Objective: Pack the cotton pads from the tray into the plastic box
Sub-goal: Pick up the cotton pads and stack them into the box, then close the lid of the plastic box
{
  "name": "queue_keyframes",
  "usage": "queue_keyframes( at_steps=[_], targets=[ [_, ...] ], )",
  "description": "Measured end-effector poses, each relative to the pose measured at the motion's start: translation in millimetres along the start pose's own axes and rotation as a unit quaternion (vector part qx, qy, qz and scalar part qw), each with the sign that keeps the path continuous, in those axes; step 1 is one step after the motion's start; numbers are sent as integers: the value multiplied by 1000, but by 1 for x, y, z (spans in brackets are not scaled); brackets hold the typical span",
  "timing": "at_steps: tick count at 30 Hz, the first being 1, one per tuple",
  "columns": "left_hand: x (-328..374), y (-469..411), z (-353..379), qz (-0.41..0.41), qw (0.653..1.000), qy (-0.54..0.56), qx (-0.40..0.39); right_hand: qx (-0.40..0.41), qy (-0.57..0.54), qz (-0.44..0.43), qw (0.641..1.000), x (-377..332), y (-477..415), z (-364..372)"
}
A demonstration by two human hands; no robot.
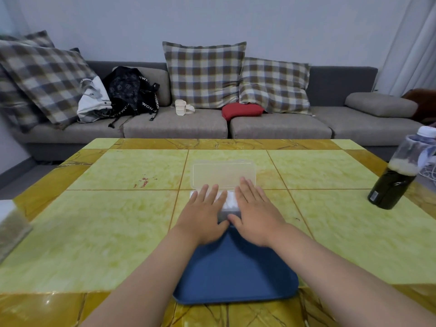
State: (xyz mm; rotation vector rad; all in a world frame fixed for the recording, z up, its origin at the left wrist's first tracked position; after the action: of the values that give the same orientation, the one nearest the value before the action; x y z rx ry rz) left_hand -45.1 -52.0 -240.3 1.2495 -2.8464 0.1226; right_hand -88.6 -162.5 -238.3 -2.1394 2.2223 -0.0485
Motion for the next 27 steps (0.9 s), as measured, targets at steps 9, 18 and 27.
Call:
queue_keyframes(
  at_steps=[9,18,27],
  targets=[
    [-14,-5,-19,-42,966,248,66,-22,-169,3,985,8,-8,-17],
    [-72,-10,-24,-251,746,600,140,116,-484,187,847,71,-29,-48],
    [-77,-15,-19,-216,754,609,119,150,-402,148,891,82,-39,-43]
  ],
)
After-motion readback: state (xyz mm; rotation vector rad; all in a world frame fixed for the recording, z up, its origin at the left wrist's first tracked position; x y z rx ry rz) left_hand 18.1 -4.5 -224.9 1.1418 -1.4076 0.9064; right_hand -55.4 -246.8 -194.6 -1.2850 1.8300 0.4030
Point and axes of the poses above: each hand's wrist, its own y-axis away from the middle knuckle, its own z-axis out of the palm, x = y × z, the point moved 8 cm from there along -y, towards the middle knuckle, and after that the axes turned 2 degrees about x, right-handed, at the moved point
